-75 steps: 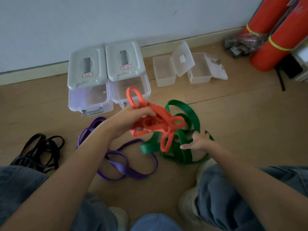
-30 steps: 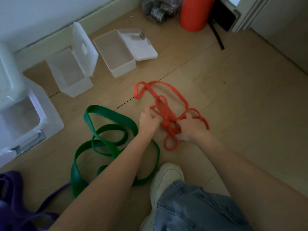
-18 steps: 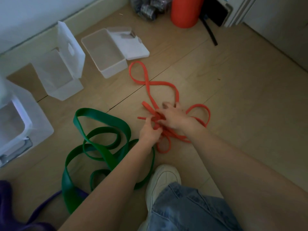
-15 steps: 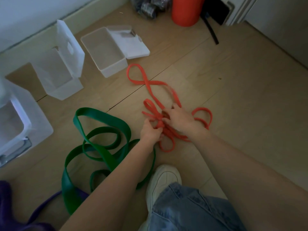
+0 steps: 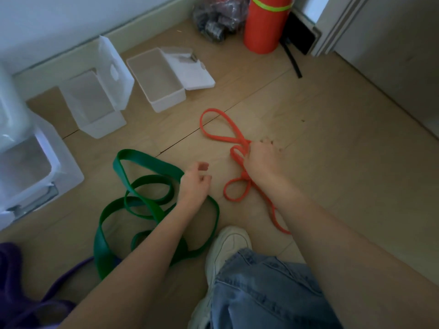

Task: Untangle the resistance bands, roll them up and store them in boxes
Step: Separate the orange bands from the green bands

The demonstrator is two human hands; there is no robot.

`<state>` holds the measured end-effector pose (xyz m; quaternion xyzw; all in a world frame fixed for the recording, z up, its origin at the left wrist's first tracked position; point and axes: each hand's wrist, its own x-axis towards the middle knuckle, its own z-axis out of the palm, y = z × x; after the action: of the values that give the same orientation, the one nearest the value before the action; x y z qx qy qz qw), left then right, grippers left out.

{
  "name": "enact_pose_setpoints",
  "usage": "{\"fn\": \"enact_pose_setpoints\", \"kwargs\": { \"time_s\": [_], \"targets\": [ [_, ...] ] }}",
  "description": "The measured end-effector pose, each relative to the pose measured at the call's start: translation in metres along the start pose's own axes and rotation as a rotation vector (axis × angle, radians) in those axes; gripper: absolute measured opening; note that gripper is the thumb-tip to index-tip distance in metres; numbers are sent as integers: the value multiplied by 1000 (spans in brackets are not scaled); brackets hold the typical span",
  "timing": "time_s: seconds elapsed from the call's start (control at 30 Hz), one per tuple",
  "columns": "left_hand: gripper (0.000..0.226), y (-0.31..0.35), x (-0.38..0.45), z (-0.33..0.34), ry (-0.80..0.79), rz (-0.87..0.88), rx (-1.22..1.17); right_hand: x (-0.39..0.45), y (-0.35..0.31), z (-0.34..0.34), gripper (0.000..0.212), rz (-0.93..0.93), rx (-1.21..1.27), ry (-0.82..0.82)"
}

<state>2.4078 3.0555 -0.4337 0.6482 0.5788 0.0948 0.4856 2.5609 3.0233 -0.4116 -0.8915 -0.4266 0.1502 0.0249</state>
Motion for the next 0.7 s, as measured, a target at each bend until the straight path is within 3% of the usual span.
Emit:
{"fn": "enact_pose_setpoints", "kwargs": {
  "time_s": [0.03, 0.1, 0.17, 0.23, 0.33, 0.37, 0.43, 0.5, 0.57, 0.67, 0.7],
  "targets": [
    [28, -5, -9, -13, 60, 57, 24, -7, -15, 0, 28, -54, 88, -15],
    [31, -21, -27, -41, 205, 136, 74, -22, -48, 9, 35, -159, 302, -246],
    [38, -46, -41, -71, 344, 121, 168, -40, -76, 27, 66, -242, 348, -507],
    [51, -77, -47, -98, 384, -49, 276, -55, -92, 51, 91, -262, 239, -629],
    [69, -121, -54, -126, 167, -562, 303, -61, -100, 79, 107, -183, 179, -725],
    [70, -132, -58, -129, 72, -661, 347, -61, -102, 84, 109, -173, 151, -718],
    [62, -145, -65, -127, -49, -641, 546, -66, -112, 92, 110, -121, 297, -721],
    [48, -147, -62, -118, -87, -500, 656, -78, -124, 101, 98, -17, 624, -691],
    [36, -140, -58, -106, -103, -425, 419, -88, -135, 105, 76, 32, 783, -630],
    [21, -116, -55, -99, -79, -529, -742, -72, -153, 89, 48, 67, 918, -533],
    [21, -112, -53, -100, -70, -520, -1014, -62, -159, 79, 44, 47, 968, -464]
  ]
}}
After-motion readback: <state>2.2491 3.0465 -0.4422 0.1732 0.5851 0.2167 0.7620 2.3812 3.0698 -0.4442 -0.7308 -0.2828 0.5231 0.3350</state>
